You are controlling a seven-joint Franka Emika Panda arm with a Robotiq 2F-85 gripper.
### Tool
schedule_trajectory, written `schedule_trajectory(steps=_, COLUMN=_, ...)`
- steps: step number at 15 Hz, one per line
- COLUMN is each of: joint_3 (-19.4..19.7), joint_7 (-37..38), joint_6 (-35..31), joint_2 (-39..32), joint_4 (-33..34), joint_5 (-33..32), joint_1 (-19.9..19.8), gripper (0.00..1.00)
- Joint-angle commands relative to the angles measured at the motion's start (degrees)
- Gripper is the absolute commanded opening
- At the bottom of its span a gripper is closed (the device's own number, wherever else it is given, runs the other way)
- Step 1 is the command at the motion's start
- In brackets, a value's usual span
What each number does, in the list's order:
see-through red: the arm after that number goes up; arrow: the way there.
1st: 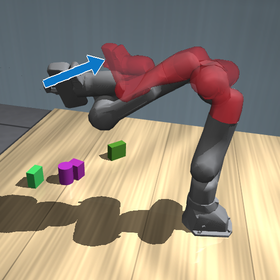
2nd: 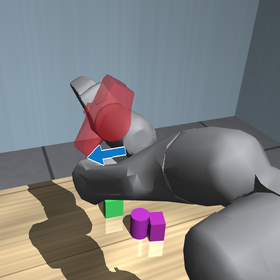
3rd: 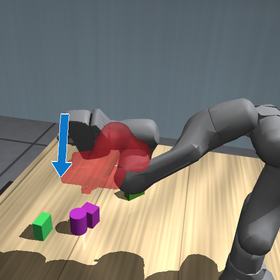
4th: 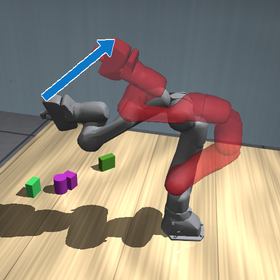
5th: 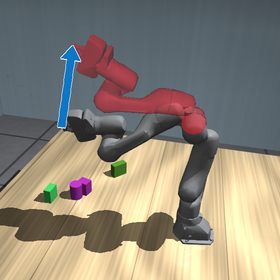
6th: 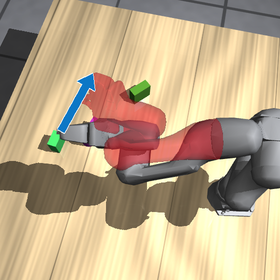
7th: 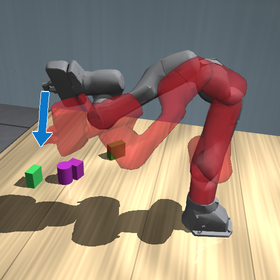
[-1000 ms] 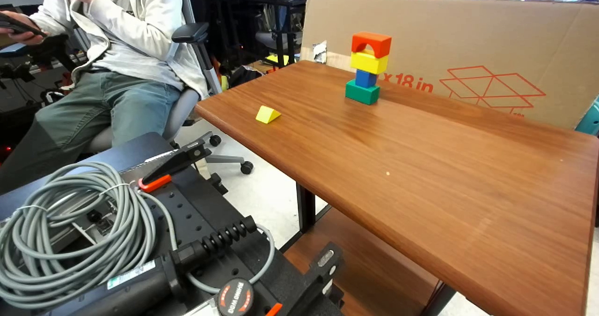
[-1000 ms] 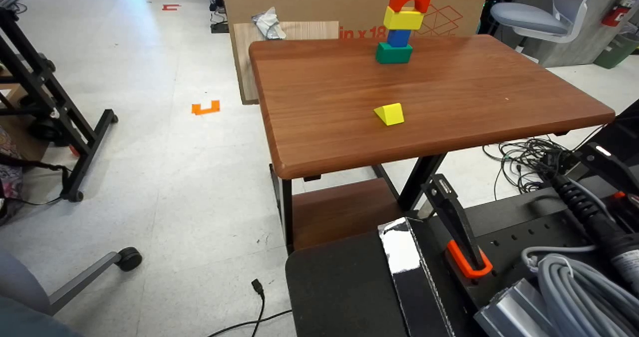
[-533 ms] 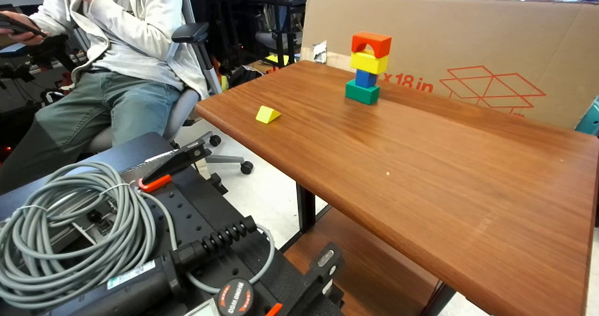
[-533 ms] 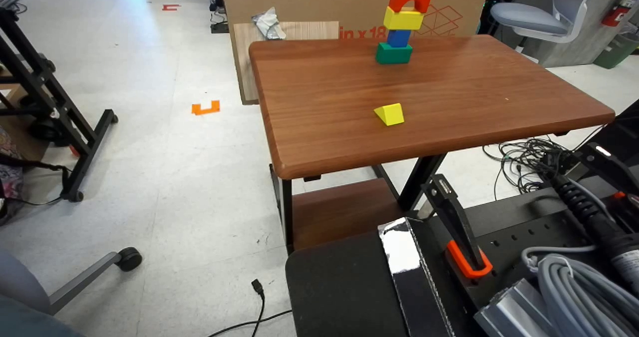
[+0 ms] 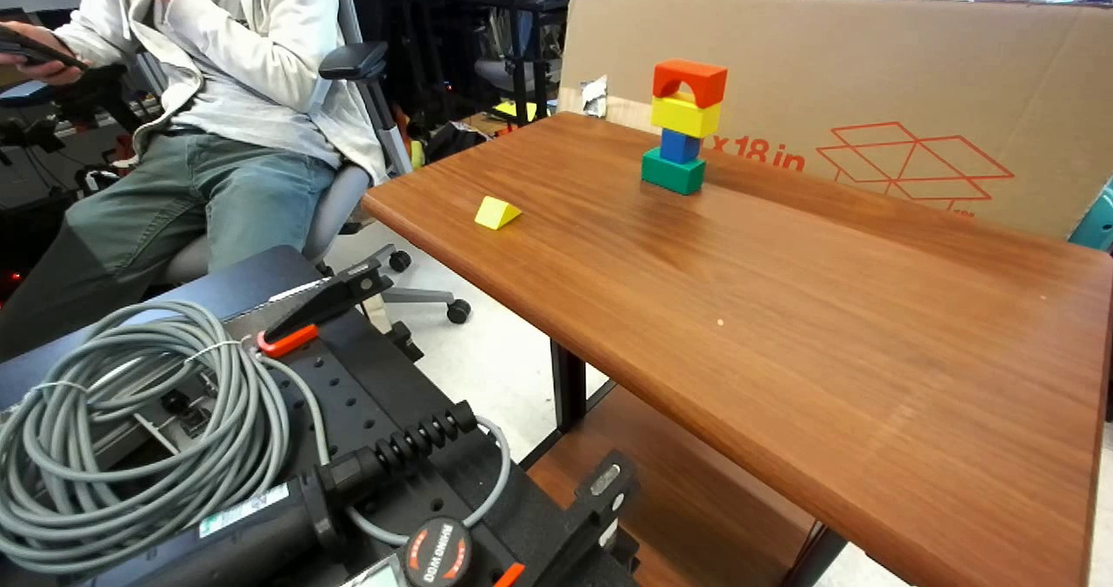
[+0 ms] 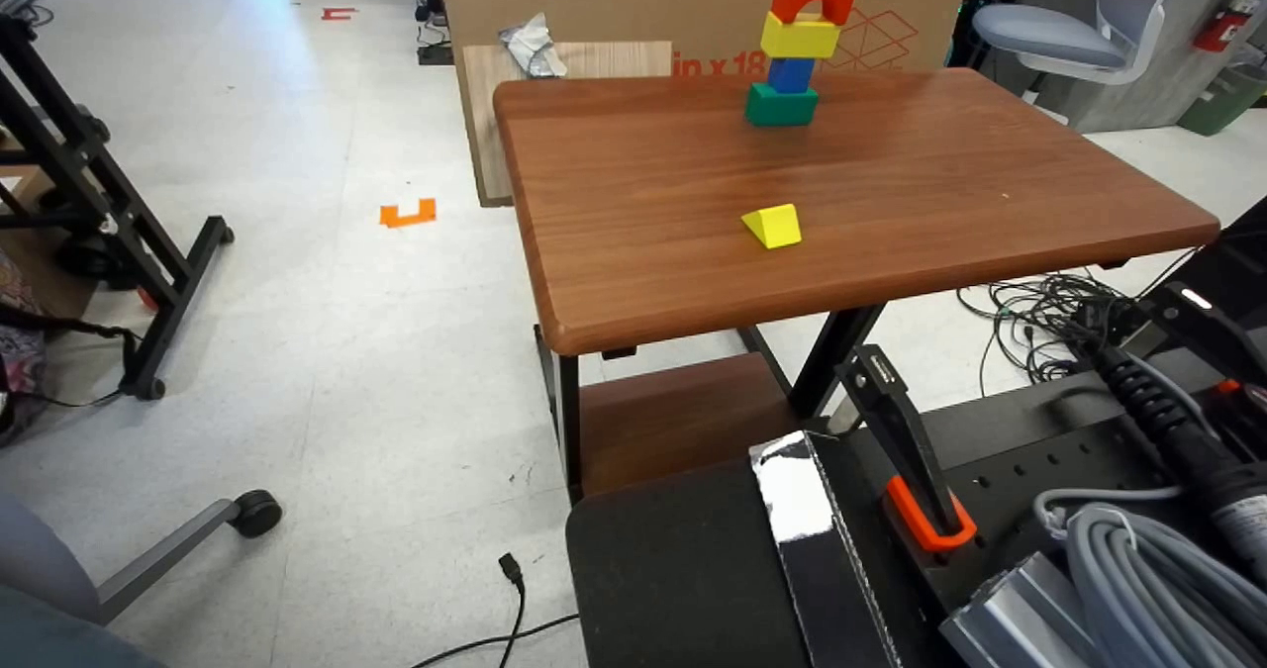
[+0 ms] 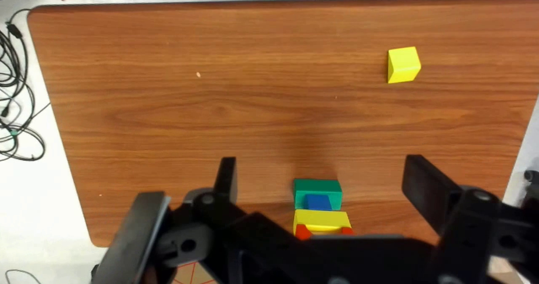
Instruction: Stack up the blocks in opposite order
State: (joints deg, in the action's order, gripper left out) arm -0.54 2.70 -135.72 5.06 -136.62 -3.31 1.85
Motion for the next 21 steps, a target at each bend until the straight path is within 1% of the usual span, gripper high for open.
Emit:
schedule_trajectory(steps=1, joint_3=-0.41, joint_7=-0.85, joint_6=-1.79, joint_2=-10.13, joint_4=8.42, joint_5=4.01, joint_1=0.07, gripper=1.0)
schedule_trajectory(steps=5, joint_3=-0.91, joint_7=1.31, joint_6=-0.83, joint_2=-17.83, joint_4=15.9, joint_5=3.98, joint_1=0.27, gripper=1.0)
schedule_trajectory(steps=8, joint_3=-0.08, joint_7=6.24, joint_6=-0.2, joint_2=-22.0, joint_4=20.39, joint_5=0.92, joint_1=1.19, gripper=1.0)
schedule_trajectory(steps=14, joint_3=-0.49, joint_7=7.41, joint_6=1.51, joint_2=-26.31, joint_4=26.87, joint_5=3.15, joint_1=1.35, gripper=1.0)
schedule_trajectory(steps=21, joint_3=0.6, joint_7=10.86, joint_6=2.49, joint_2=-31.14, joint_4=32.5, joint_5=1.38, joint_1=2.6, gripper=1.0)
